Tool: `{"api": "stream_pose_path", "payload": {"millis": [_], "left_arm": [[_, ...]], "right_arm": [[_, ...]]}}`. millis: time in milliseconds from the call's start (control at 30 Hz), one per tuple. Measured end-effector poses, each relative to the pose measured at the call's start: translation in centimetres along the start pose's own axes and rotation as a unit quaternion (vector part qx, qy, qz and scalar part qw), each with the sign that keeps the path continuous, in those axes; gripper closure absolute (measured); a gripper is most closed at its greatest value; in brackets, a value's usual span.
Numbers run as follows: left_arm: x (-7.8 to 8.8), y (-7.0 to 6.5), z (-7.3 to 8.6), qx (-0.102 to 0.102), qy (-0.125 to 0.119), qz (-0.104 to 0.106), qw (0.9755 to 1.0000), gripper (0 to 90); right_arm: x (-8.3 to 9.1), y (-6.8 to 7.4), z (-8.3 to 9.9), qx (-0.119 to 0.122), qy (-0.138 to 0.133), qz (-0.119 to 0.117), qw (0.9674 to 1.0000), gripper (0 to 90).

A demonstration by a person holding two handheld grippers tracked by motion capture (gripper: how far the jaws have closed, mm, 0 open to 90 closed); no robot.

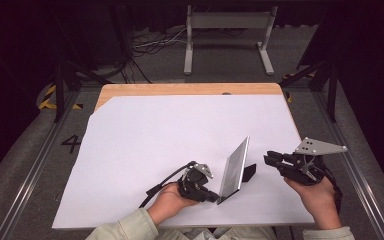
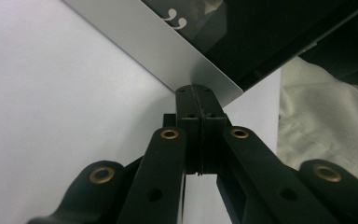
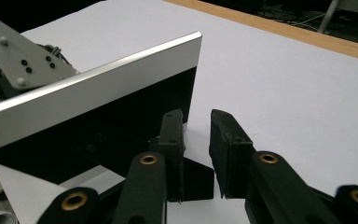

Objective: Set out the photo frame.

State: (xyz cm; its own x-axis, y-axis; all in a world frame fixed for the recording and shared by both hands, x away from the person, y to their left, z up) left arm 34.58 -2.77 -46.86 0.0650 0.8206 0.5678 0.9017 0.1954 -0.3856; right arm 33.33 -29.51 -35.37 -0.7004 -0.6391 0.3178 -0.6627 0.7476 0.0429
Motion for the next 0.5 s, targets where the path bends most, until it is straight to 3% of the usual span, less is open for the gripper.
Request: {"api": "stream_pose_path", "payload": {"millis": [200, 500], "left_arm": [[-0.9, -0.5, -0.5, -0.022, 0.011, 0.016, 0.9996, 90.0], [-2.5, -1.5, -1.4, -0.051, 0.017, 0.022, 0.9983, 90.0]], "right_arm": [[0.4, -0.2, 0.2, -0.011, 0.000, 0.007, 0.9999, 74.3], [0.7, -0.3, 0.3, -0.013, 0.001, 0.013, 0.9998, 74.4]]}}
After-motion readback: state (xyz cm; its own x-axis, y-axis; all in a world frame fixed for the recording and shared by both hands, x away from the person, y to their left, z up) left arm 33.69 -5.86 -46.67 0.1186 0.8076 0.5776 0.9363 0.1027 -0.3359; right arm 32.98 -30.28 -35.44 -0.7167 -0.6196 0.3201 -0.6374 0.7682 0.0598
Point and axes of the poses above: each handheld gripper's, and its own axes: x roughly backward along the jaws, z roughly out of its underside, y roughly to its left, the point moved 3 cm from there along -x, roughly forward along the jaws, and after that the axes turned 13 degrees about -y, right-handed, at the moved point
